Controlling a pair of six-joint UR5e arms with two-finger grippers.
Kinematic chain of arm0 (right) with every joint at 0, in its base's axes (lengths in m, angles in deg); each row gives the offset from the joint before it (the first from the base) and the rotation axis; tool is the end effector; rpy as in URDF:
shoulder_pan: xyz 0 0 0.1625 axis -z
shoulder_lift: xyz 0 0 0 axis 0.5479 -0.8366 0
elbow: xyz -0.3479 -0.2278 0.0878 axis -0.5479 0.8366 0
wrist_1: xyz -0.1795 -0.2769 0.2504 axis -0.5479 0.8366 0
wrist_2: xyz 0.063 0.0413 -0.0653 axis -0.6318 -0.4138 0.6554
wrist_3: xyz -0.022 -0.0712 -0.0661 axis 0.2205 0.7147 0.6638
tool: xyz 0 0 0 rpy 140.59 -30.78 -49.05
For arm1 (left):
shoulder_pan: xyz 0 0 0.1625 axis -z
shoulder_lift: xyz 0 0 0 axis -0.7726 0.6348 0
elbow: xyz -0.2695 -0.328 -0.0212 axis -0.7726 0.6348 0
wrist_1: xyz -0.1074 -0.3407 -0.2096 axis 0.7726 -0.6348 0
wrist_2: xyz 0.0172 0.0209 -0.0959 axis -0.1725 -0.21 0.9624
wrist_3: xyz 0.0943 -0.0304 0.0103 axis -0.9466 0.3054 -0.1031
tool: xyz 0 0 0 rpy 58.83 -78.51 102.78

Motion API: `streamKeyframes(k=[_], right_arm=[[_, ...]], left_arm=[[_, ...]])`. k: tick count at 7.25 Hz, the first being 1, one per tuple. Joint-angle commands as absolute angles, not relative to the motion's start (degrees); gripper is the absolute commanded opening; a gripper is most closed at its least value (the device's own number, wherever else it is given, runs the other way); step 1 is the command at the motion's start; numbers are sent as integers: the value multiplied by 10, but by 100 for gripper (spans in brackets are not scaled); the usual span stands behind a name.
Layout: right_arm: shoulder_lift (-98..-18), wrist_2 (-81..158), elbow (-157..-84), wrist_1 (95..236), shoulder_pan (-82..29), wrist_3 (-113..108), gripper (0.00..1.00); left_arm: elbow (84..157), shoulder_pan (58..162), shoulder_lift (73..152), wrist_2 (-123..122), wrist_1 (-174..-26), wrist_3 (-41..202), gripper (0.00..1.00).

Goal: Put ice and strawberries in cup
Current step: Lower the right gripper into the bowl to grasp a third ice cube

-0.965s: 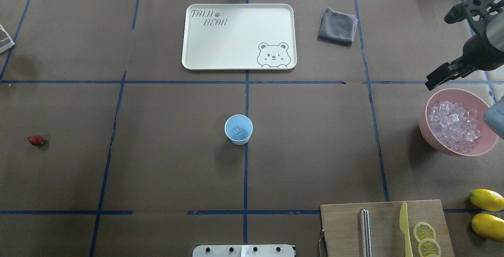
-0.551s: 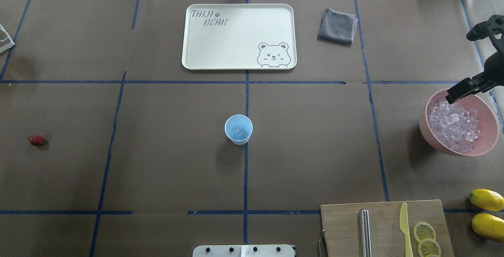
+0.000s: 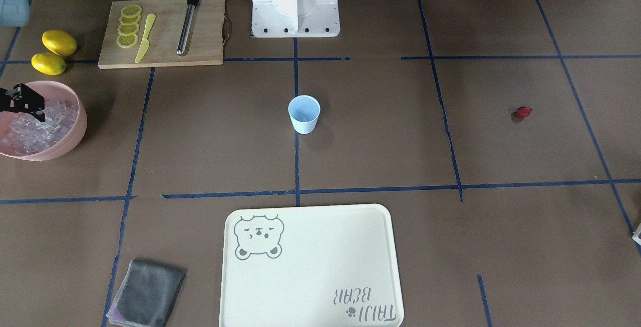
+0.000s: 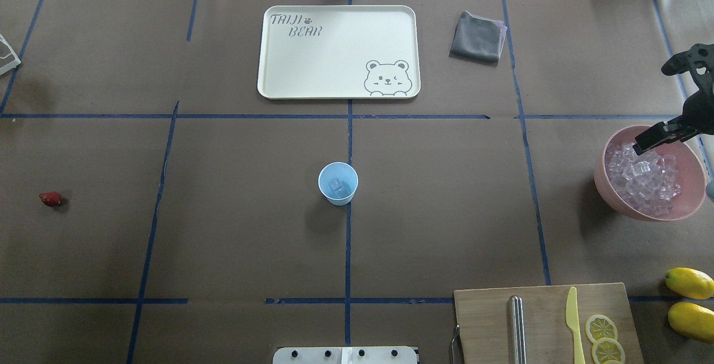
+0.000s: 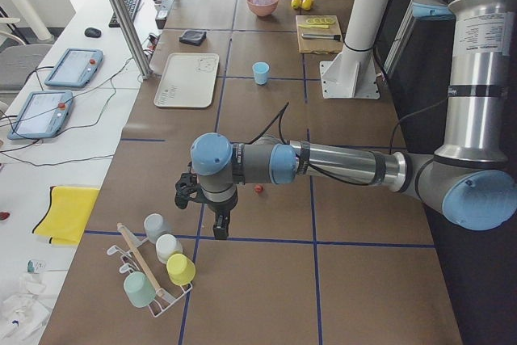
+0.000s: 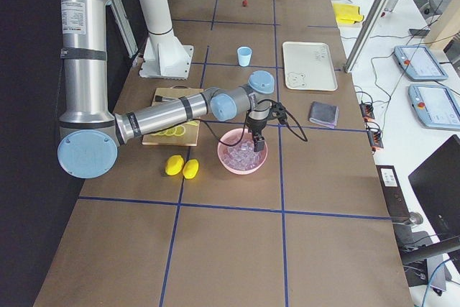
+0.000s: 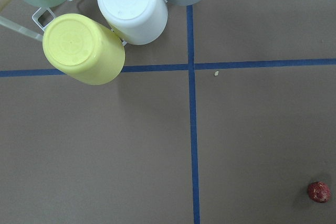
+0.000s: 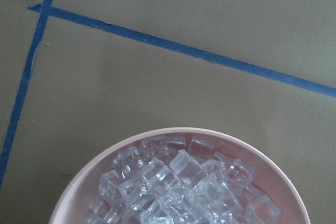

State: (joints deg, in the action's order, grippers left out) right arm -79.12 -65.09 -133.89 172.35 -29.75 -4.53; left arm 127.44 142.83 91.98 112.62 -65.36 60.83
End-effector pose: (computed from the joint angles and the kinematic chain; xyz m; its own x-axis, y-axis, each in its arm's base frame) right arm -0.1582 -0.4726 0.5232 0.7198 -0.2606 0.6434 0.2005 0.9654 0.1666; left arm -0.0817 -0.4782 0.6112 0.7080 0.0415 -0.7049 -0.0186 0.9990 0.0401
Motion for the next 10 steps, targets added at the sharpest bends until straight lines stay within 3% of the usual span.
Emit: streamKeyframes(k=[1,6,10], right_arm=[[-793,-651,-1333,1720,-277,-47,100],[-806,-651,-1335,1718,-248,-43,98],[-807,-649,-1334,1718,-247,-41,77]], left_arm=[[1274,1429,920,1125,-654,608,100],[1275,1429,920,1125,-655,608,100],[1280,1429,920,1125,-655,608,100]])
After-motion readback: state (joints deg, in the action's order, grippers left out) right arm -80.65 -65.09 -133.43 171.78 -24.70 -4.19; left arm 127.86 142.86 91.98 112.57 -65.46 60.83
